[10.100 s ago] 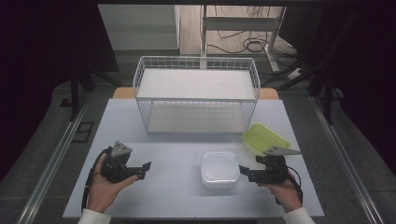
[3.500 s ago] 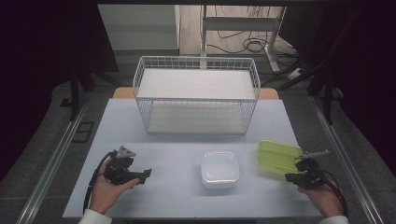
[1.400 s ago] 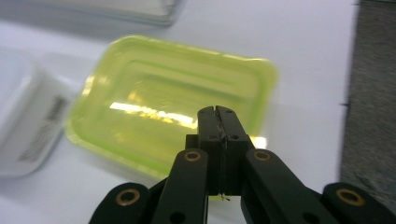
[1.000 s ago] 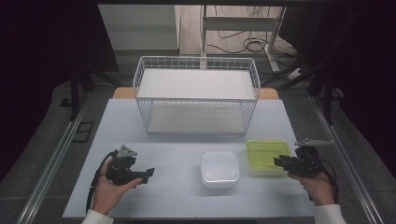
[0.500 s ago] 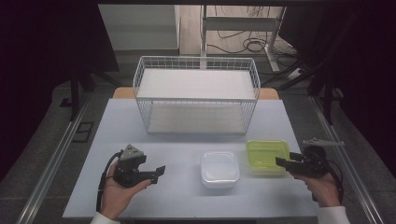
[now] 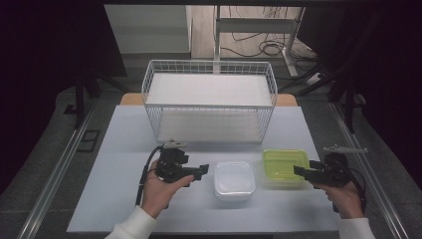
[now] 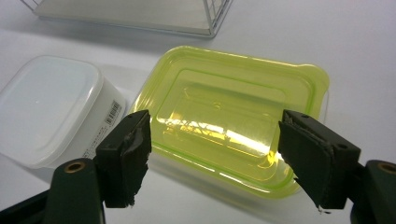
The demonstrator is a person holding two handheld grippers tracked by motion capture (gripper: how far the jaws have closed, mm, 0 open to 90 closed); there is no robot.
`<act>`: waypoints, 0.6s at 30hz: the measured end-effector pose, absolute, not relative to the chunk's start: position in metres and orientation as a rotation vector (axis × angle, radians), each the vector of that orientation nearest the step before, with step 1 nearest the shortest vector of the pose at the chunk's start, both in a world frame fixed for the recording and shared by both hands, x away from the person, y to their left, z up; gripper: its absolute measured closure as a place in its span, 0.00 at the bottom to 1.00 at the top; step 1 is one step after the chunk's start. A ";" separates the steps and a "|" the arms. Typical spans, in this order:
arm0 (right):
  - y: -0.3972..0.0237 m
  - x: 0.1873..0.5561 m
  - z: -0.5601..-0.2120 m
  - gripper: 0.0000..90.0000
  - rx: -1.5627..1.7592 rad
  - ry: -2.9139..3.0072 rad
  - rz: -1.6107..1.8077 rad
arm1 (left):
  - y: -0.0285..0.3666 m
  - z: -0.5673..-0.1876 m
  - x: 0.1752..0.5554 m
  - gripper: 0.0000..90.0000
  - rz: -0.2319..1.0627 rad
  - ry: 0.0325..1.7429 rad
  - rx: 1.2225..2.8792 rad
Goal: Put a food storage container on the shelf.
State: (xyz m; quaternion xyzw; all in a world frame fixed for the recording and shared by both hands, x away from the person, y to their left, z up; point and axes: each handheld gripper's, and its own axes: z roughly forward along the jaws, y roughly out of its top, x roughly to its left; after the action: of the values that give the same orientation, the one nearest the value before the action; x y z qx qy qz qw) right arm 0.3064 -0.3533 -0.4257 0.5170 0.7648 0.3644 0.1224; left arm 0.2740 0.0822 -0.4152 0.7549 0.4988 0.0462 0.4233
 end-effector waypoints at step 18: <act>-0.366 0.314 -0.425 0.30 1.556 2.206 1.060 | -0.005 -0.416 0.334 0.25 -0.091 1.279 1.903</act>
State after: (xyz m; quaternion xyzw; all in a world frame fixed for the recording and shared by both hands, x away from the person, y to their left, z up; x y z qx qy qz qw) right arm 0.3144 -0.3661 -0.4246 0.5326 0.7551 0.3628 0.1204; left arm 0.3343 -0.0048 -0.4164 0.7560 0.5083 -0.0363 0.4109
